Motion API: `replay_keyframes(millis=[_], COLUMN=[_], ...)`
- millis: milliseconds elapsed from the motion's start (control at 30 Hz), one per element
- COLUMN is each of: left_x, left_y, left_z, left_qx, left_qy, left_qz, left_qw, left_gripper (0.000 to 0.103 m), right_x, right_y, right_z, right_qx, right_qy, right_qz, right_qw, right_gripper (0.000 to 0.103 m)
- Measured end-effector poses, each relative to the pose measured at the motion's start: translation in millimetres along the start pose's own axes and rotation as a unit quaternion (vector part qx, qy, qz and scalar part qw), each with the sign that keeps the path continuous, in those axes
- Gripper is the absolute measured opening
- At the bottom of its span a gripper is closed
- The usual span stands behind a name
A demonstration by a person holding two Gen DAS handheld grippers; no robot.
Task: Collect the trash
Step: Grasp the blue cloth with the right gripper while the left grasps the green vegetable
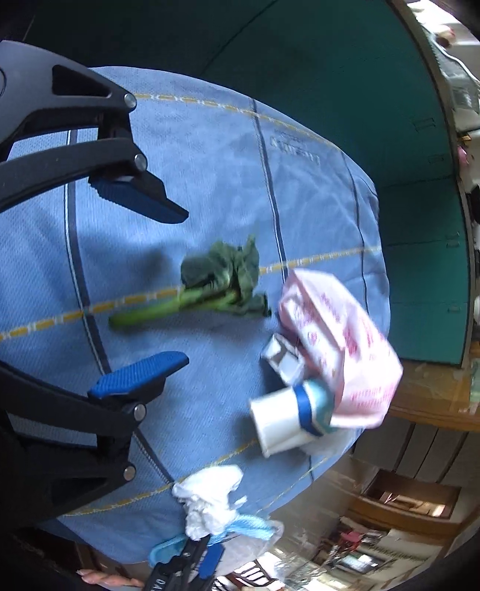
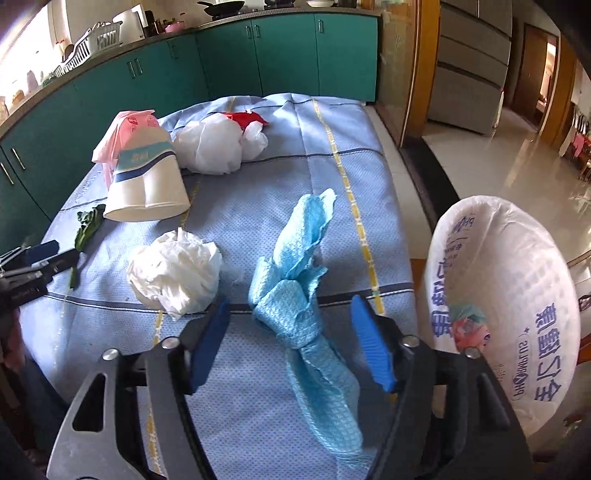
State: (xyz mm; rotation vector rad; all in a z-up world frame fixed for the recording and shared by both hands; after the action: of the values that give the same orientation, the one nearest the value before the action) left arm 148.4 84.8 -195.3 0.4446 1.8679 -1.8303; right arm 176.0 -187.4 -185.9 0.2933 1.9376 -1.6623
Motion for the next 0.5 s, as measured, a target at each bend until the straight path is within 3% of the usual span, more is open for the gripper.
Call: replay_keyframes(millis=[100,233,300,400,467,500], left_x=[-2,-7,-8,-10,-9,-9], left_y=[7,16,23,28,27,26], left_z=[-16,-6,3,11,14,14], left_qx=[0.006,0.016,0.016,0.004,0.003,0.003], left_qy=[-0.032,-0.021,-0.01,0.005,0.011,0.015], left_qz=[-0.011,-0.013,-0.02,-0.022,-0.019,-0.017], left_qw=[0.9994,0.9996,0.9996,0.9997,0.9997,0.9997], left_gripper=[0.072,0.071,0.051,0.036,0.023,0.017], right_x=[0,-1,-1,1,3,4], right_y=[3,9,12,17,18,19], right_z=[4,4,3,-2,-7,-11], right_qx=[0.005,0.006,0.009,0.005,-0.007,-0.018], right_qy=[0.002,0.004,0.002,-0.005,-0.013,-0.014], right_qz=[-0.001,-0.005,-0.006,-0.012,-0.014,-0.015], right_qw=[1.0,1.0,1.0,1.0,1.0,1.0], right_gripper=[0.068,0.068,0.068,0.068,0.06,0.05])
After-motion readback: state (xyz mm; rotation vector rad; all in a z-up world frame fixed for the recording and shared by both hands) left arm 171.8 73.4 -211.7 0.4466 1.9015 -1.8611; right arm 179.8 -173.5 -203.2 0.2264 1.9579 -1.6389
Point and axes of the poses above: each gripper's, at about its wrist camera, not at the fingertips, and y roughly the way its jaws point, z to its right, x to its underside, the point moved 9 cm from there along y, roughly the way its jaws point, and after that the axes turned 2 degrees about -z, right-handed, at the moved point
